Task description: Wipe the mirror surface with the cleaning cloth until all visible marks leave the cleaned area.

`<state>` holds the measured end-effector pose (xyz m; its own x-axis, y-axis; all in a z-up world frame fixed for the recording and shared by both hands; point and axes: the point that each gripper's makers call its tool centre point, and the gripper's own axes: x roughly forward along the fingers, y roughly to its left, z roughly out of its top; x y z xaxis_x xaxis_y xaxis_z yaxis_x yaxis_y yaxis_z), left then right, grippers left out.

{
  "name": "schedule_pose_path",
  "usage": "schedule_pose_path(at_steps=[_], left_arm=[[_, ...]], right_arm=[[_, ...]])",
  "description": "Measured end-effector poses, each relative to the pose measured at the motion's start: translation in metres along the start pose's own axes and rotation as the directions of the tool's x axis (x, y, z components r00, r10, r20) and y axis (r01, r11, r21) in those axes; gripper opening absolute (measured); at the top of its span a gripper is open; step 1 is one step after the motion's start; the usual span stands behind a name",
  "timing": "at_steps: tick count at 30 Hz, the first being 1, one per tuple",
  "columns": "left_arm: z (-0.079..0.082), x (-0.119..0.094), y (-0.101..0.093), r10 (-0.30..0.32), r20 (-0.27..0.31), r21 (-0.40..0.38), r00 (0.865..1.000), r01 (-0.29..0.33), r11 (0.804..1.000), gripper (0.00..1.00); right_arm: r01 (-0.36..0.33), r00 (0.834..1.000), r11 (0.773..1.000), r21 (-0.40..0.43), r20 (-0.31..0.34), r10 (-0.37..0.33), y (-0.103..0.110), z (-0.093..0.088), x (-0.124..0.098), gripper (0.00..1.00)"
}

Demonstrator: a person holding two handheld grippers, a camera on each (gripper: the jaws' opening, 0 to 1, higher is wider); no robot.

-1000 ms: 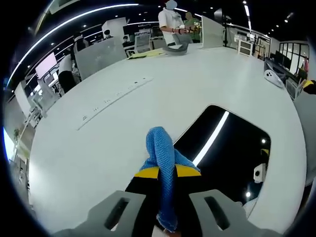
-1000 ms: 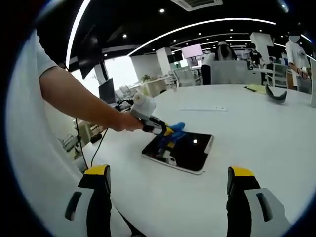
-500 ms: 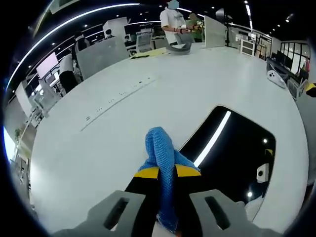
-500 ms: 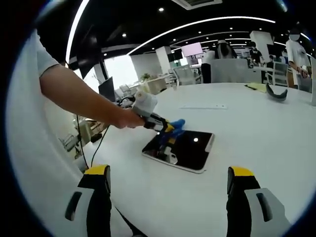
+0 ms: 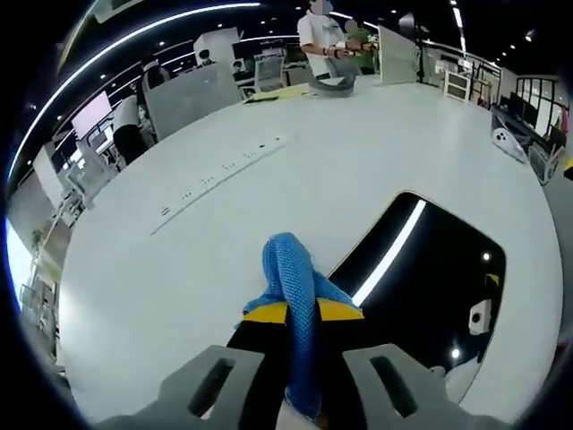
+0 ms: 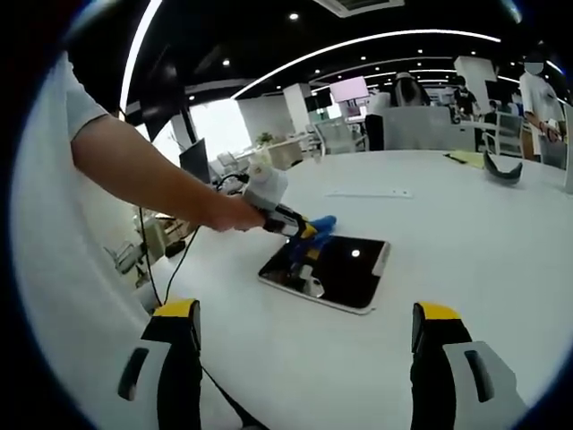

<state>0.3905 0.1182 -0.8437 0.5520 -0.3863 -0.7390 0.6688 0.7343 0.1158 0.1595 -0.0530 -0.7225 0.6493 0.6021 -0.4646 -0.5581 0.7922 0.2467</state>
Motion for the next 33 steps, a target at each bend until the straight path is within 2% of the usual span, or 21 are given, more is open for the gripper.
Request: schedule_pose_path(at_steps=[3,33], left_arm=[[0.000,-0.001,0.000,0.000,-0.002,-0.052,1.000,0.000,0.999,0.08],[-0.018,-0.018,-0.009,0.028,-0.009,-0.083,1.000,-0.029,0.996,0.07]], right_arm=[[0.007,1.000,1.000,0.006,-0.002,-0.007,-0.002,-0.001,-0.002,0.98],[0.005,1.000,1.000,-0.014,0.023,-0.005,0.004,0.005,-0.009,0.98]])
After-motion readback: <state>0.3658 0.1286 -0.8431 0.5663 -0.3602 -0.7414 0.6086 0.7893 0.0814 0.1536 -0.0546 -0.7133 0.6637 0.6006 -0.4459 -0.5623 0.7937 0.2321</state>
